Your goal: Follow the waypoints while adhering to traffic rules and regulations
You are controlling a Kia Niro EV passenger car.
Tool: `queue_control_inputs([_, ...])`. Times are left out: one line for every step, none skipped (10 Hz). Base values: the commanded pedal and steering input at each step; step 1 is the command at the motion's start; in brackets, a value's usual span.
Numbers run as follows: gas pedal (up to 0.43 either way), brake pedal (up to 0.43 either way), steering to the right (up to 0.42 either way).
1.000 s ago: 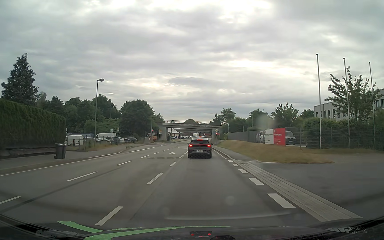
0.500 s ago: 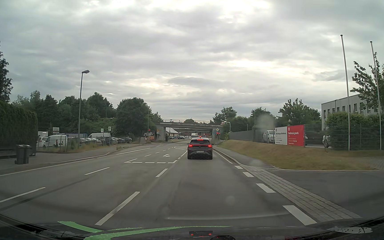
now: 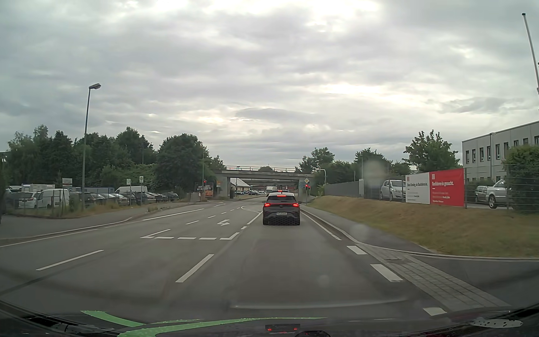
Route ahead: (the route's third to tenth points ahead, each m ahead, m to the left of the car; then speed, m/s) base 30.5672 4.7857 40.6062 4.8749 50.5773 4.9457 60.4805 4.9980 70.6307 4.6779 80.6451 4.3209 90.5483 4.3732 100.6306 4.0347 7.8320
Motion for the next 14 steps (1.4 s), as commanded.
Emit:
queue_control_inputs([0.0,0.03,0.002])
queue_control_inputs([0.0,0.024,0.001])
queue_control_inputs([0.0,0.018,0.0])
queue_control_inputs([0.0,0.024,-0.001])
queue_control_inputs([0.0,0.024,0.0])
queue_control_inputs([0.0,0.018,-0.001])
queue_control_inputs([0.0,0.018,0.0])
queue_control_inputs([0.0,0.03,0.001])
queue_control_inputs([0.0,0.043,0.002])
queue_control_inputs([0.0,0.073,0.002])
queue_control_inputs([0.0,0.091,0.002])
queue_control_inputs([0.0,0.098,0.002])
queue_control_inputs([0.0,0.085,0.002])
queue_control_inputs([0.0,0.085,0.002])
